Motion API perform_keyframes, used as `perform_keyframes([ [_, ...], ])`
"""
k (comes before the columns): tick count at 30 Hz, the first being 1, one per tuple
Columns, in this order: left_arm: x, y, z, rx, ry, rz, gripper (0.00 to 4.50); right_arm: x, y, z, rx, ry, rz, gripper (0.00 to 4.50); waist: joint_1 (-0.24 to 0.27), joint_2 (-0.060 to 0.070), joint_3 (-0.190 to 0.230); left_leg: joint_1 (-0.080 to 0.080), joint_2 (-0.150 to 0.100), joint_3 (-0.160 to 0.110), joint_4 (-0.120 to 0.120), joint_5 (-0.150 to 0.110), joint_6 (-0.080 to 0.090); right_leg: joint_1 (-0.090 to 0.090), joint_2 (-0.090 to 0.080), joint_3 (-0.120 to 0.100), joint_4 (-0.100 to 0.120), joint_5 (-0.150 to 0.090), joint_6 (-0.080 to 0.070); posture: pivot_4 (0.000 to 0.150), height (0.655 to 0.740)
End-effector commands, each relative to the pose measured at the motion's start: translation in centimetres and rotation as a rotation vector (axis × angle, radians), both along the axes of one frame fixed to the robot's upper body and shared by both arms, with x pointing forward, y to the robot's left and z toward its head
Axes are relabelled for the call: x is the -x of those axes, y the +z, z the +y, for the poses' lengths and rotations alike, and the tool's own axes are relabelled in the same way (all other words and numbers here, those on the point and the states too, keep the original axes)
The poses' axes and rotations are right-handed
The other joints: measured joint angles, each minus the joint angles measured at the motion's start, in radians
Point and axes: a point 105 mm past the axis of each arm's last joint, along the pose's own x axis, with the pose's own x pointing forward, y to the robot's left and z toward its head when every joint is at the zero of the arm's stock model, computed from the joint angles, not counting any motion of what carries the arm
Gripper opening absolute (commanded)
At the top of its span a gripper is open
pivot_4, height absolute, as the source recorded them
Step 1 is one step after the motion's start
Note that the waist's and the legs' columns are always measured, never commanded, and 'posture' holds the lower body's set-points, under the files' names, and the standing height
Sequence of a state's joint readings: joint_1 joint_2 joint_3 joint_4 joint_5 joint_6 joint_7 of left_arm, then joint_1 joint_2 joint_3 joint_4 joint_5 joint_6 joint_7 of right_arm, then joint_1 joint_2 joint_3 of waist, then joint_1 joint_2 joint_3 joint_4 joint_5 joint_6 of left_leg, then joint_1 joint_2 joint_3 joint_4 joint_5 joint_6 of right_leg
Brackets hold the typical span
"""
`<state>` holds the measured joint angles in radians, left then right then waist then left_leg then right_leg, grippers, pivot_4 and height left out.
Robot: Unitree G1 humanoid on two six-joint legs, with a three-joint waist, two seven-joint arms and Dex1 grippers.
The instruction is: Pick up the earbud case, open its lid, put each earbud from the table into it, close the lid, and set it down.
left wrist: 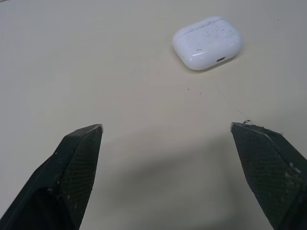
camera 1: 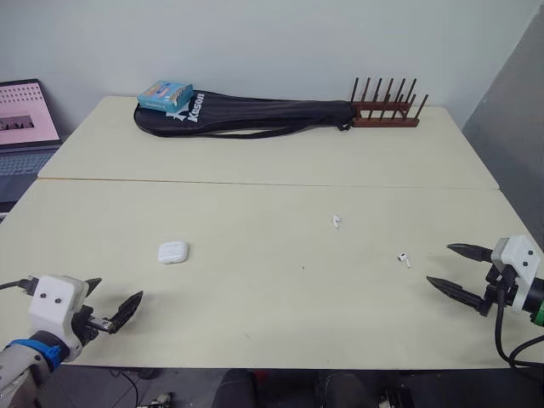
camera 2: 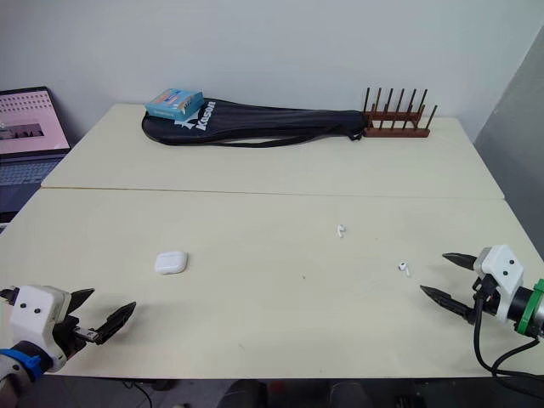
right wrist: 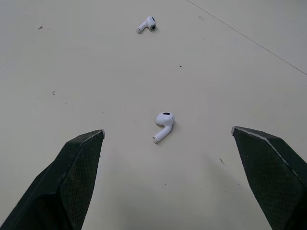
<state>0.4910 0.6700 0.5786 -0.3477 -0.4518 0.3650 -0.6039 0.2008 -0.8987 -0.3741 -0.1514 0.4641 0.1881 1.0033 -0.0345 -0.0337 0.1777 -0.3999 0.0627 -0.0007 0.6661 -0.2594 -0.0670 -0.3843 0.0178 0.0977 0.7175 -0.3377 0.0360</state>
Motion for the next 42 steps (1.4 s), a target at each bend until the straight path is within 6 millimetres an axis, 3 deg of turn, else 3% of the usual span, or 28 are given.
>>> perform_keyframes([
  [1,-0.5,1.4,0.0,-0.025,-0.025,-0.056,4.50,-0.1,1.2,-0.2,0.017,0.008,-0.046,4.46,0.000,0.000,0.000,0.000,0.000,0.000,0.000,0.000,0.000,0.000,0.000,0.000,0.000,0.000,0.000,0.150,0.6925],
  [12,-0.7,2.6,-0.8,0.058,-0.109,-0.149,4.50,0.4,1.7,0.9,0.003,0.054,-0.032,4.46,0.001,0.000,0.000,0.000,0.000,0.000,0.000,0.000,0.000,0.000,0.000,0.000,0.000,0.001,-0.001,0.150,0.6925],
  [21,0.4,1.9,-1.3,0.158,-0.077,-0.135,4.50,0.6,2.5,2.2,0.010,0.115,-0.044,4.46,0.001,0.000,0.000,0.000,0.000,0.000,0.000,0.000,0.000,0.000,0.000,0.000,0.000,0.000,0.000,0.150,0.6925],
  [27,-0.2,1.8,-1.9,0.181,-0.001,-0.171,4.50,0.4,2.9,2.4,0.016,0.132,-0.055,4.46,0.001,0.000,0.000,0.000,0.000,0.000,0.000,0.000,0.000,0.001,0.000,0.000,0.000,0.000,0.000,0.150,0.6925],
  [35,-2.2,-0.9,-4.7,0.247,0.132,-0.161,4.50,-0.9,6.3,8.1,-0.036,0.348,-0.135,4.46,-0.002,0.000,-0.001,0.002,0.000,-0.001,0.002,0.000,0.000,0.004,0.000,0.000,0.000,0.001,-0.001,0.150,0.6925],
  [42,-4.9,-3.4,-7.3,0.266,0.175,-0.097,4.50,-1.8,7.6,12.8,-0.071,0.556,-0.145,4.46,0.005,-0.001,-0.001,0.001,-0.001,-0.004,0.002,0.000,0.000,0.004,0.000,-0.003,0.000,0.001,-0.002,0.150,0.6925],
])
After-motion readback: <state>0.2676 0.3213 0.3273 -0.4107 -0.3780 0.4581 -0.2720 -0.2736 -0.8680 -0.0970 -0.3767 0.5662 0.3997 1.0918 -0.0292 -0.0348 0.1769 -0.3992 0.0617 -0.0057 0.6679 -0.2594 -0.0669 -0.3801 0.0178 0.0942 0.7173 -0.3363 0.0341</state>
